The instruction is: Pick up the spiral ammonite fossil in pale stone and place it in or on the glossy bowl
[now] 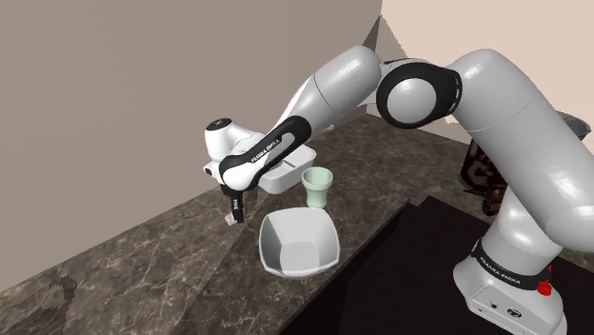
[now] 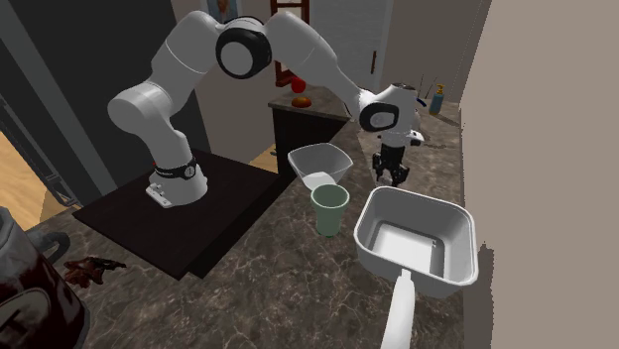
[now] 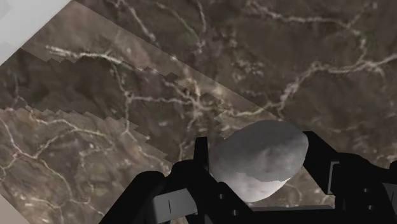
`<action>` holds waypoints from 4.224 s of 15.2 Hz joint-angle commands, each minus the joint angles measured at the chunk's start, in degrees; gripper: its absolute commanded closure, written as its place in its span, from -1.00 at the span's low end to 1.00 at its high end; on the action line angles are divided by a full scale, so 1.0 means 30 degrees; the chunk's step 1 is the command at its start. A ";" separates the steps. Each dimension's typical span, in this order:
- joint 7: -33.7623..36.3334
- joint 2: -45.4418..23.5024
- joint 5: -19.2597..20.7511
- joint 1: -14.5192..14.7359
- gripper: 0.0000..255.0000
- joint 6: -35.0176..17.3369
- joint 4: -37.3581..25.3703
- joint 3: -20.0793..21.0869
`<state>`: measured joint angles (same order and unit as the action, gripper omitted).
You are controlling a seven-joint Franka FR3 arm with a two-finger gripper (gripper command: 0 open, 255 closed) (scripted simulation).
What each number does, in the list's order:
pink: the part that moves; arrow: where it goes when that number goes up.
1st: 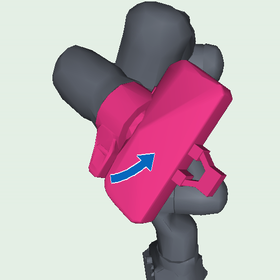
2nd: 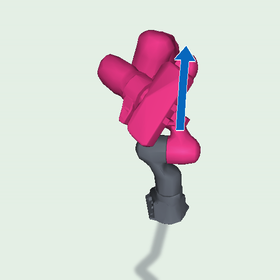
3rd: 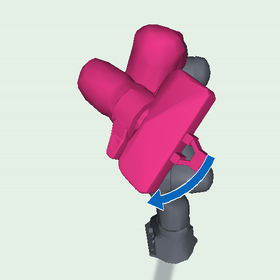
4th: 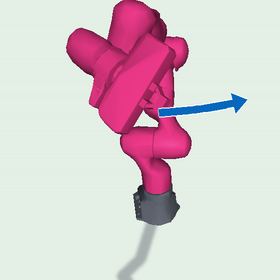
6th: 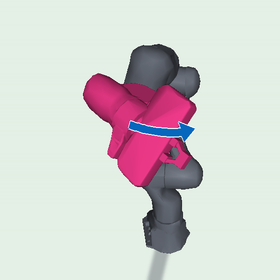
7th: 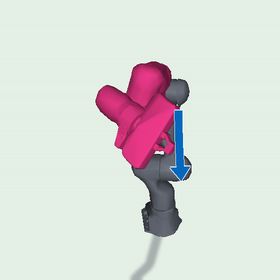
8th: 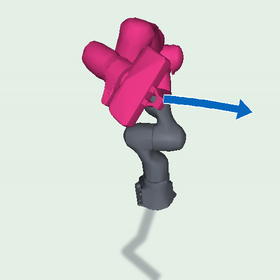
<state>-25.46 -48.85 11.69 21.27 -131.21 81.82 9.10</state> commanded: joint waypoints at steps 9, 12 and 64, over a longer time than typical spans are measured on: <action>-0.0203 0.1614 -0.0267 -0.0148 1.00 0.1586 0.0024 0.0236; -0.0262 0.2049 -0.0347 -0.0183 1.00 0.2084 -0.0042 0.0300; 0.1987 1.5165 -0.2074 -0.0258 1.00 -0.4939 1.9981 0.2247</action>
<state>-19.64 -3.20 5.35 20.46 -145.73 141.65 15.83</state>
